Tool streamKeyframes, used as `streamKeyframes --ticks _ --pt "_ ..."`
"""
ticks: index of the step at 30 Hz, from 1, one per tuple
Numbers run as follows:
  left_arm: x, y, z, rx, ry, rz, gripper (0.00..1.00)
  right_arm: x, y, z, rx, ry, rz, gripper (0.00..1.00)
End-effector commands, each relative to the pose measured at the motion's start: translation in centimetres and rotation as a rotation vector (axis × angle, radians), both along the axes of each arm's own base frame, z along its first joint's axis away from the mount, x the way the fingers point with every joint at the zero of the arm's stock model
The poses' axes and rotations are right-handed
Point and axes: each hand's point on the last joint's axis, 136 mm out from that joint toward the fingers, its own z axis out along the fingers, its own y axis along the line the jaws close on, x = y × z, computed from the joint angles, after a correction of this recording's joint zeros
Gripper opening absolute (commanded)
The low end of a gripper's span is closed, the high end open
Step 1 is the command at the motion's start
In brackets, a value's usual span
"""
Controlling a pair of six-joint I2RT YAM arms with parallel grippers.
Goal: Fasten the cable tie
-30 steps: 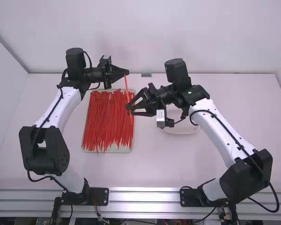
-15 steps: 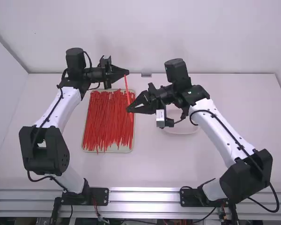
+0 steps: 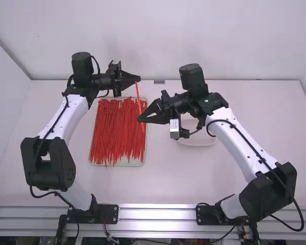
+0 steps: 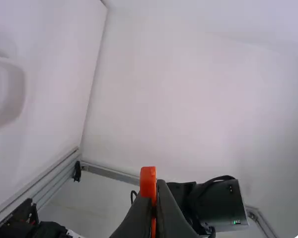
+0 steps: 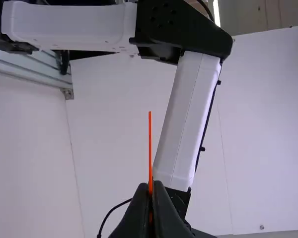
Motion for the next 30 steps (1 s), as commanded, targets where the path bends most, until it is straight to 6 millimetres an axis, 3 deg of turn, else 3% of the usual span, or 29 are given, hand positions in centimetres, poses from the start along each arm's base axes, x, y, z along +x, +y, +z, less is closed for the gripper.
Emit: streamKeyframes --ticks 1,6,8,9,11,17,18,19,30 --pt "-0.21 0.0 0.35 0.001 -0.03 -0.015 0.02 0.01 -0.06 -0.3 -0.003 0.02 0.006 0.0" --pt "-0.21 0.01 0.35 0.001 -0.03 -0.015 0.02 0.01 -0.06 -0.28 -0.002 0.018 0.006 0.0" --pt "-0.2 0.01 0.35 0.001 -0.03 -0.014 0.02 0.04 -0.05 -0.26 0.0 0.013 0.006 0.04" --pt "-0.21 0.01 0.35 0.001 -0.03 -0.015 0.02 0.11 -0.01 -0.2 0.003 0.004 0.004 0.13" --pt "-0.22 -0.01 0.35 0.001 -0.029 -0.015 0.02 0.35 0.1 -0.32 -0.001 -0.009 -0.009 0.18" --pt "-0.42 -0.54 0.35 0.001 -0.03 -0.028 0.02 0.73 0.26 -0.56 -0.014 -0.02 -0.032 0.2" --pt "-0.39 -0.47 0.35 0.001 -0.029 -0.026 0.02 0.75 0.28 -0.59 -0.015 -0.02 -0.034 0.16" --pt "-0.39 -0.49 0.35 0.001 -0.03 -0.026 0.02 0.75 0.27 -0.58 -0.015 -0.019 -0.034 0.0" --pt "-0.46 -0.63 0.36 0.002 -0.034 -0.031 0.02 0.74 0.27 -0.58 -0.015 -0.019 -0.033 0.0"
